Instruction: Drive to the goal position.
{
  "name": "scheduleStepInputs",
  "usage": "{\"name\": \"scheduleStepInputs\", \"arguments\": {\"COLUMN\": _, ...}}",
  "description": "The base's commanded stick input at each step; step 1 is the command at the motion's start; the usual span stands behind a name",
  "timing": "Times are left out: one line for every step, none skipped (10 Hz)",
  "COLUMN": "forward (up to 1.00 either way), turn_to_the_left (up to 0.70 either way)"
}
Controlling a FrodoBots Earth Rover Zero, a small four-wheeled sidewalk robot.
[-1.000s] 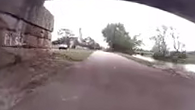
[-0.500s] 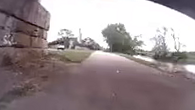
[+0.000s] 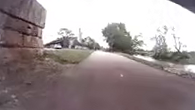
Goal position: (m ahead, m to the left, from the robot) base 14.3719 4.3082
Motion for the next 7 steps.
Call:
{"name": "scheduleStepInputs", "arguments": {"forward": 1.00, "turn_to_the_left": 0.00}}
{"name": "scheduleStepInputs", "arguments": {"forward": 1.00, "turn_to_the_left": 0.00}}
{"name": "scheduleStepInputs", "arguments": {"forward": 1.00, "turn_to_the_left": 0.00}}
{"name": "scheduleStepInputs", "arguments": {"forward": 1.00, "turn_to_the_left": 0.00}}
{"name": "scheduleStepInputs", "arguments": {"forward": 1.00, "turn_to_the_left": 0.00}}
{"name": "scheduleStepInputs", "arguments": {"forward": 1.00, "turn_to_the_left": 0.00}}
{"name": "scheduleStepInputs", "arguments": {"forward": 1.00, "turn_to_the_left": 0.00}}
